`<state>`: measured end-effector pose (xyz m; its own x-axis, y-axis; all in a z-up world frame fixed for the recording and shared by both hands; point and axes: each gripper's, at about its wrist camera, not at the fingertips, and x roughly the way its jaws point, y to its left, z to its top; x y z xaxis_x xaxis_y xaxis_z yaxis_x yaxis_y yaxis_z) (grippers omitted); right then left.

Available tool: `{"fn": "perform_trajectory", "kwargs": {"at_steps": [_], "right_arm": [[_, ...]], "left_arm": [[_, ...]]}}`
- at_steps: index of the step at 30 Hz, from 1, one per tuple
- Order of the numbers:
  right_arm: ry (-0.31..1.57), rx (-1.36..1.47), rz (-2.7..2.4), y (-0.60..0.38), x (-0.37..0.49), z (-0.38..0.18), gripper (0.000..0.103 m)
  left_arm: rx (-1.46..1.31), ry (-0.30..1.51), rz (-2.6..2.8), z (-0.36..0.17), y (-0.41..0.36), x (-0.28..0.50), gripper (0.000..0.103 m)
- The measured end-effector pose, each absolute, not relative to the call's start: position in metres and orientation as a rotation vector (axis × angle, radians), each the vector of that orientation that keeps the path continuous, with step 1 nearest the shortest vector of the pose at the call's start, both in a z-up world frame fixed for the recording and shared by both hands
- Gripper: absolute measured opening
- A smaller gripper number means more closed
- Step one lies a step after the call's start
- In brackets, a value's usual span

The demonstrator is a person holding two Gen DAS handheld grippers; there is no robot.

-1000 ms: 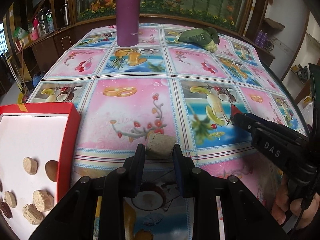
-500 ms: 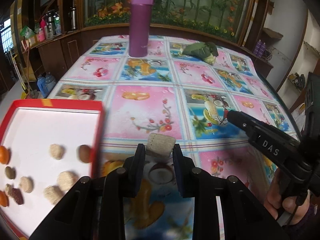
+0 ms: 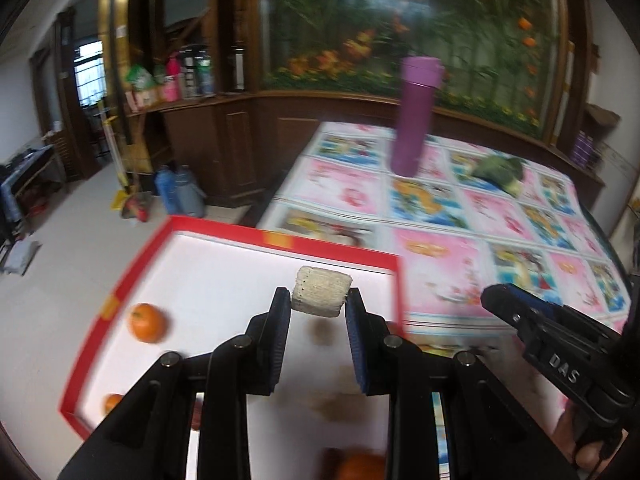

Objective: Organize fruits
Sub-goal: 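Carry the cake piece and the date over the tray and open both grippers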

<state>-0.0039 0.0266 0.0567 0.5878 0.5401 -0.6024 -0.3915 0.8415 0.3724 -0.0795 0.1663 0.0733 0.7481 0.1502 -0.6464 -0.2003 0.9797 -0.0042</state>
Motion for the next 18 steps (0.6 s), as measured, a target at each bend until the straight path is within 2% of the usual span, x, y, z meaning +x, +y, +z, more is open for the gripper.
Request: {"fn": "perform_trajectory", "kwargs": {"at_steps": [10, 18], "right_arm": [[0.766, 0.132, 0.646, 0.105, -0.007, 0.070, 0.029], [0.786, 0.105, 0.663, 0.129, -0.004, 0.066, 0.029]], "left_arm": [[-0.114, 0.699, 0.318, 0.064, 0.230, -0.082, 0.027], [-0.133, 0.714, 0.334, 0.055, 0.249, -0.079, 0.027]]}}
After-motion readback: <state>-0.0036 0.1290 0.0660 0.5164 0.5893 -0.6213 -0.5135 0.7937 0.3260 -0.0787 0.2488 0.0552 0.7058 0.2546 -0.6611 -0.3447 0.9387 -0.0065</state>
